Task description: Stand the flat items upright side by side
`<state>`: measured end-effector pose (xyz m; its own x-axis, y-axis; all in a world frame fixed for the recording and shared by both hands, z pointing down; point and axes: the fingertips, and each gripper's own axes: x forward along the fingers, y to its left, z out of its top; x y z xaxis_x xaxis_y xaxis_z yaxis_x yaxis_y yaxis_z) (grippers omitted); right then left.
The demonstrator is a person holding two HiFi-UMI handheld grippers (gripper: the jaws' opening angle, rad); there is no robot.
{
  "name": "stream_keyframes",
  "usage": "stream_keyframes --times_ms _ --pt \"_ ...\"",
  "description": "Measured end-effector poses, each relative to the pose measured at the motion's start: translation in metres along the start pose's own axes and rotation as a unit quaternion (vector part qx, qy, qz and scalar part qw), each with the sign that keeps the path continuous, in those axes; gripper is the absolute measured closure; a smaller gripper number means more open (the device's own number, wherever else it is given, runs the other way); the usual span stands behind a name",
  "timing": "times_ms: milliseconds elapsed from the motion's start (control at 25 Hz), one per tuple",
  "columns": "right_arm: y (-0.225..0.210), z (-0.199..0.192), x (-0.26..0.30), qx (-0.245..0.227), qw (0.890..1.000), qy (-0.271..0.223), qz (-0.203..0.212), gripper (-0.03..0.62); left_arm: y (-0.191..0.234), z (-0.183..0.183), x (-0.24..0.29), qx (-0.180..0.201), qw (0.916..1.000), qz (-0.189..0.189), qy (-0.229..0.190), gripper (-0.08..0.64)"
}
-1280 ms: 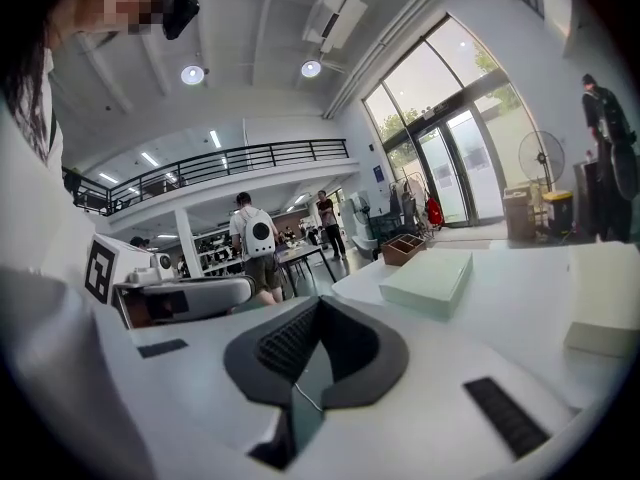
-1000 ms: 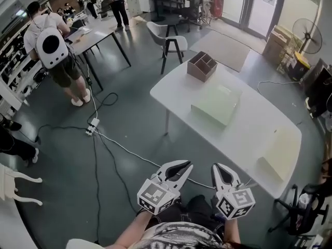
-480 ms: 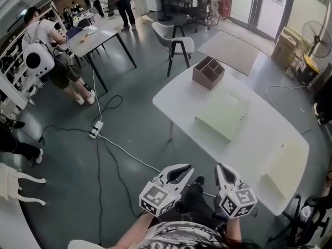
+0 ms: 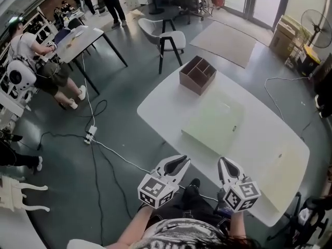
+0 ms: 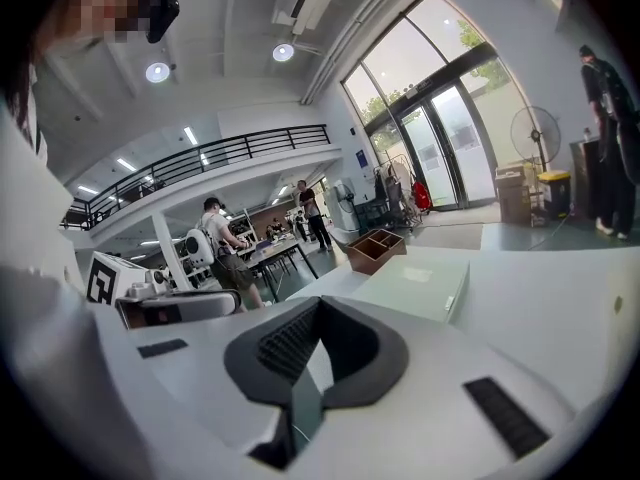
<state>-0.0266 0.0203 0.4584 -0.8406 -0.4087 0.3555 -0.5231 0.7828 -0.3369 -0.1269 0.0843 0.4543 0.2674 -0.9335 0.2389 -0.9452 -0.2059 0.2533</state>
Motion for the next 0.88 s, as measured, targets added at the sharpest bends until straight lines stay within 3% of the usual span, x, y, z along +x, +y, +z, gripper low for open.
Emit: stream_keyframes --times_ms 360,880 --pt "-0.065 0.010 0.021 0.021 1.000 0.012 -0.012 0.592 0.008 -0.007 0.066 0.008 0.9984 -0.016 0.054 0.436" --pt "-0.118 0.013 0.036 0.026 0.999 0.025 -0.026 0.592 0.057 -0.025 0.080 0.000 0.9952 0.030 0.093 0.357"
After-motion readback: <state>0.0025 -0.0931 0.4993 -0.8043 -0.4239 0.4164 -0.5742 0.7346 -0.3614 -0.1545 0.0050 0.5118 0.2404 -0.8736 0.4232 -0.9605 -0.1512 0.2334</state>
